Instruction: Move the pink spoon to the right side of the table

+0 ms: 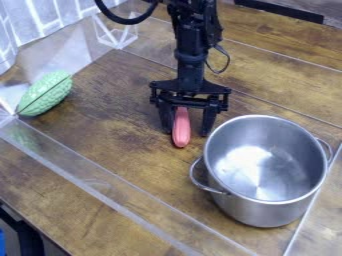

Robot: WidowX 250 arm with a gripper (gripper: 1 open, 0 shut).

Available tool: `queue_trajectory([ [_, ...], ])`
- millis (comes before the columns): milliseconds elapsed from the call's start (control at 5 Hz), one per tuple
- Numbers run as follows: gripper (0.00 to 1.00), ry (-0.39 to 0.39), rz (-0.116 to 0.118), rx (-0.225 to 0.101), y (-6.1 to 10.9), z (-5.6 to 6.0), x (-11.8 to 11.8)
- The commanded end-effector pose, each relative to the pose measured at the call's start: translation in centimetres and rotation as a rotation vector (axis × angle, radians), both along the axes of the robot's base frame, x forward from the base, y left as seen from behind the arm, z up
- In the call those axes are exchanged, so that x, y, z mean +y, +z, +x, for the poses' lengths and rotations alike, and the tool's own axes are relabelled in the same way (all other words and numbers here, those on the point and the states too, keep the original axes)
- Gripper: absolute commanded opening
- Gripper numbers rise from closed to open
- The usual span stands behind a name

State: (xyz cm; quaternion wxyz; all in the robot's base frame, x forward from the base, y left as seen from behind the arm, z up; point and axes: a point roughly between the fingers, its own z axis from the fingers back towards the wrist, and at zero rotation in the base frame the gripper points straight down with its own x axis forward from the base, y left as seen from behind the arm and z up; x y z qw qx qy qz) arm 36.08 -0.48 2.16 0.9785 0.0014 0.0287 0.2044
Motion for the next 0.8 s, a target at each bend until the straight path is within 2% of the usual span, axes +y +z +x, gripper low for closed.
queue_trajectory([
  [0, 0.00, -0.030, -0.008, -0.023, 1.7, 0.3, -1.9],
  [200, 0.00, -0.030, -0.011, -0.022, 2.8, 0.6, -3.2],
  [400, 1.00, -0.043, -0.016, -0.021, 3.4, 0.2, -3.6],
  [600, 1.00, -0.060, -0.024, -0.021, 4.5, -0.5, -3.7],
])
